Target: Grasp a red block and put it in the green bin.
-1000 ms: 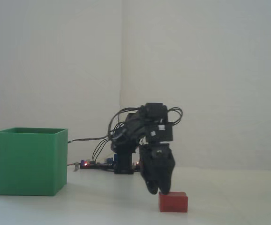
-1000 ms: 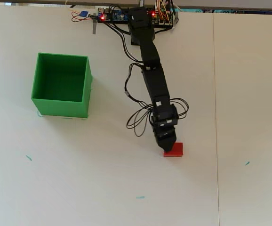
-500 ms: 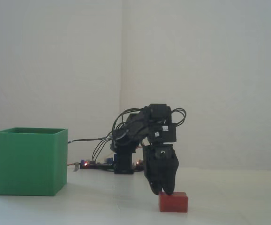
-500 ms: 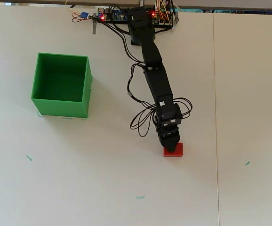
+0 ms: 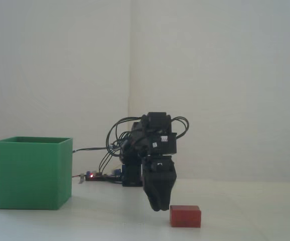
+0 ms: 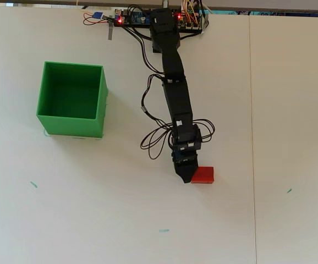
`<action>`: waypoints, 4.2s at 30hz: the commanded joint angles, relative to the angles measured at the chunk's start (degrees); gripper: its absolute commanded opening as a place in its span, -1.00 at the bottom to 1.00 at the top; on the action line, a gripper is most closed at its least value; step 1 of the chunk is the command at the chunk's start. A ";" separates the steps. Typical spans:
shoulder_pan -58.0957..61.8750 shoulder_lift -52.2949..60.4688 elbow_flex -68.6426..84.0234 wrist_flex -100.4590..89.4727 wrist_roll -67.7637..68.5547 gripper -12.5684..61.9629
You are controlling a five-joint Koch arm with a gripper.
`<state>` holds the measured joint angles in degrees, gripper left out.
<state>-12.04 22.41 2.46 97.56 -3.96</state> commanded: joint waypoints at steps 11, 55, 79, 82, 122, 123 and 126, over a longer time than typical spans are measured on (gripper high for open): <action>-0.70 -0.97 -5.54 -2.64 -0.18 0.36; -5.71 3.78 -9.67 -4.75 -10.99 0.33; -11.43 3.87 -10.20 -3.60 -16.61 0.33; -11.16 3.25 -10.90 -3.60 -16.61 0.33; -9.67 -6.42 -14.06 -5.98 -17.75 0.33; -9.76 -6.68 -14.06 -6.06 -17.75 0.33; -9.76 -7.56 -14.15 -6.68 -17.84 0.33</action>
<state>-21.80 14.59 -8.00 92.37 -21.36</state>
